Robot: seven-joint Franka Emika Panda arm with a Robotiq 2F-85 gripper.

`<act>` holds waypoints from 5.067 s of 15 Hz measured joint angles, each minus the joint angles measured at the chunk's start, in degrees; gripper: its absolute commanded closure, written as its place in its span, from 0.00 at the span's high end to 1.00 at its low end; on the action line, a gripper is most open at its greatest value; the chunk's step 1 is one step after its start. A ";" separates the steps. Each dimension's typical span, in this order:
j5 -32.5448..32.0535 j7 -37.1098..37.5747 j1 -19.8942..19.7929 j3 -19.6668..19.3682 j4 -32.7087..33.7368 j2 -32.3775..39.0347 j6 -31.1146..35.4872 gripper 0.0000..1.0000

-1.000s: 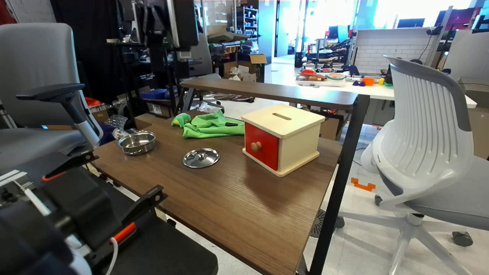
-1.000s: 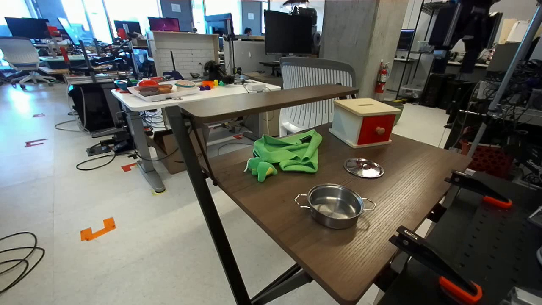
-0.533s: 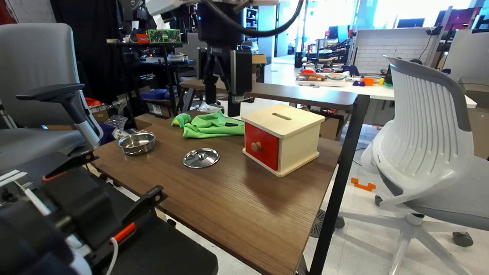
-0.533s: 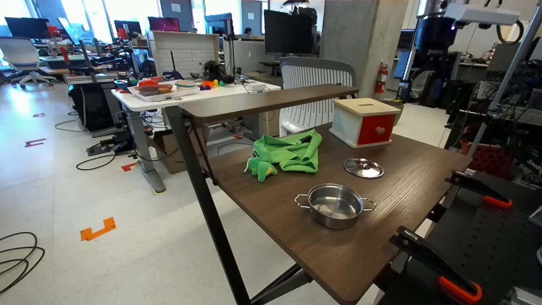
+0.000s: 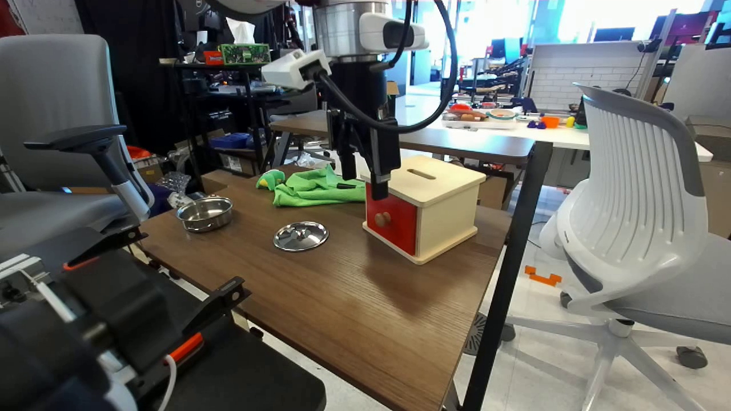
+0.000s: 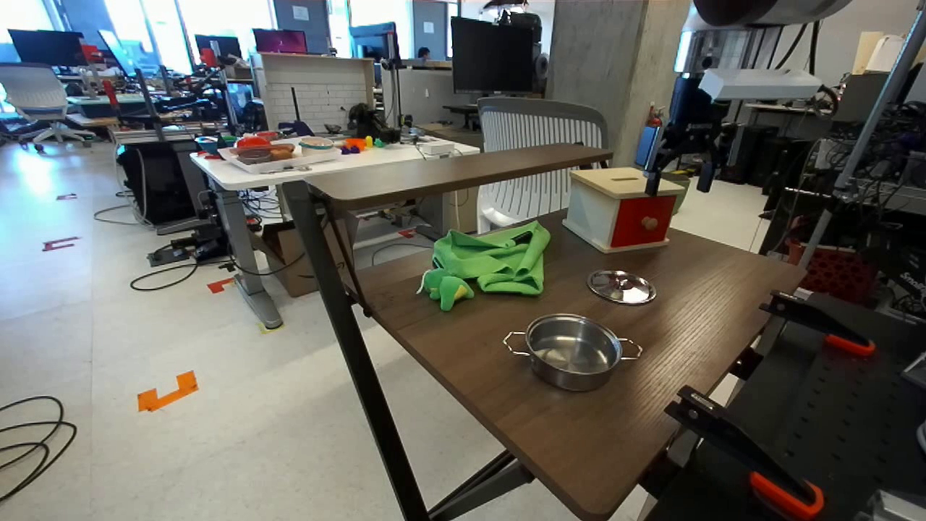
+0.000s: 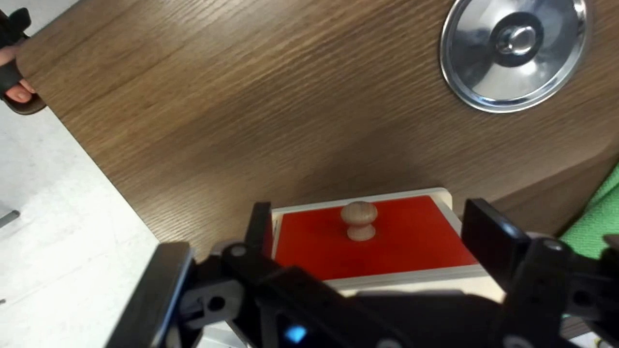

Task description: Open the drawer

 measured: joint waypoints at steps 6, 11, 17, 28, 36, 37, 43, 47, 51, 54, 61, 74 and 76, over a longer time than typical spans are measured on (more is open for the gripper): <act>-0.49 3.03 1.59 -0.34 -0.52 2.34 5.72 1.00; -0.49 3.29 1.86 -0.71 -1.67 2.85 6.60 1.00; -0.58 3.99 2.87 -2.54 -1.70 5.23 10.81 1.00; -0.55 4.35 4.00 -4.02 0.00 8.66 14.34 0.65; -0.55 4.24 4.58 -3.88 0.67 9.03 14.34 0.05; -0.55 4.24 4.61 -3.79 0.70 9.12 14.34 0.06; -0.56 3.97 4.69 -3.79 0.72 9.13 14.26 0.07; -0.41 2.56 4.22 -3.27 0.43 8.78 13.84 0.07; -0.18 1.09 2.92 -1.95 -0.63 7.75 12.24 0.07; -0.13 0.57 2.50 -1.47 -2.24 6.70 12.08 0.07; -0.06 -0.77 1.70 -0.47 -5.71 4.66 12.08 0.07; 5.49 -6.57 0.06 6.95 -9.29 3.93 7.38 1.00; 5.54 -6.53 0.05 6.92 -9.31 3.69 5.38 1.00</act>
